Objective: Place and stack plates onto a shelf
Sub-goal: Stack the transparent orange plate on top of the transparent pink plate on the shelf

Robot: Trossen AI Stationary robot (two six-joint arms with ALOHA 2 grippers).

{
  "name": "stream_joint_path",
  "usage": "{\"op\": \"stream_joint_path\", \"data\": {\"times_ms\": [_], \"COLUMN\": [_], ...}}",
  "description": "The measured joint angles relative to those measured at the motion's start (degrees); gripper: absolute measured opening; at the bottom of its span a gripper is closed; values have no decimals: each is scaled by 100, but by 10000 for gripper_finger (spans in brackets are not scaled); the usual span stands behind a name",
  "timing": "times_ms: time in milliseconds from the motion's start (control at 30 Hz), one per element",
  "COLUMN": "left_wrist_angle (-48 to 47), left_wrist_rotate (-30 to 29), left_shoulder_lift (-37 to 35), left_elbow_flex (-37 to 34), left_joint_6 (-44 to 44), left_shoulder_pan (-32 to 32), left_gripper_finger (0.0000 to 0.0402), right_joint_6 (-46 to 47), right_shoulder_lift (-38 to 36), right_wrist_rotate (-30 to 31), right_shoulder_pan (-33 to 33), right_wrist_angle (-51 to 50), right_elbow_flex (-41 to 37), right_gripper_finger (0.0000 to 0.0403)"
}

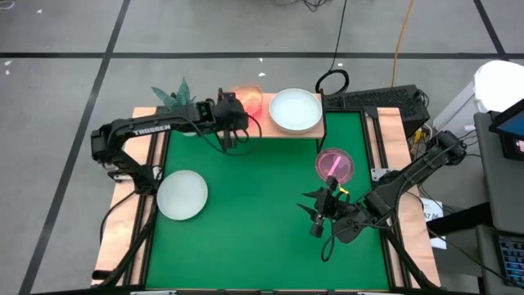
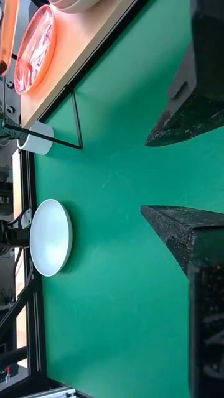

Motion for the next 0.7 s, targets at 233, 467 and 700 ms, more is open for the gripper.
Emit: {"op": "stream_joint_path", "data": {"times_ms": [233, 467, 700], "left_wrist_angle": [-15, -52, -69], "left_wrist_rotate": [0, -3, 8], "left_shoulder_lift": [55, 110, 108], "left_elbow_flex": [-7, -7, -7], "left_joint_6": [-58, -195, -287], "left_shoulder_pan": [29, 80, 140], "left_gripper_finger": [3, 3, 3], "right_joint_6": [7, 9, 9], "right_shoulder_lift": [0, 0, 0], "right_wrist_rotate": [-11, -11, -13], "right_shoulder_pan": [2, 2, 2], "right_wrist_angle": [1, 2, 2], "right_elbow_flex": [0, 0, 0], "right_gripper_finger": [146, 146, 146]}}
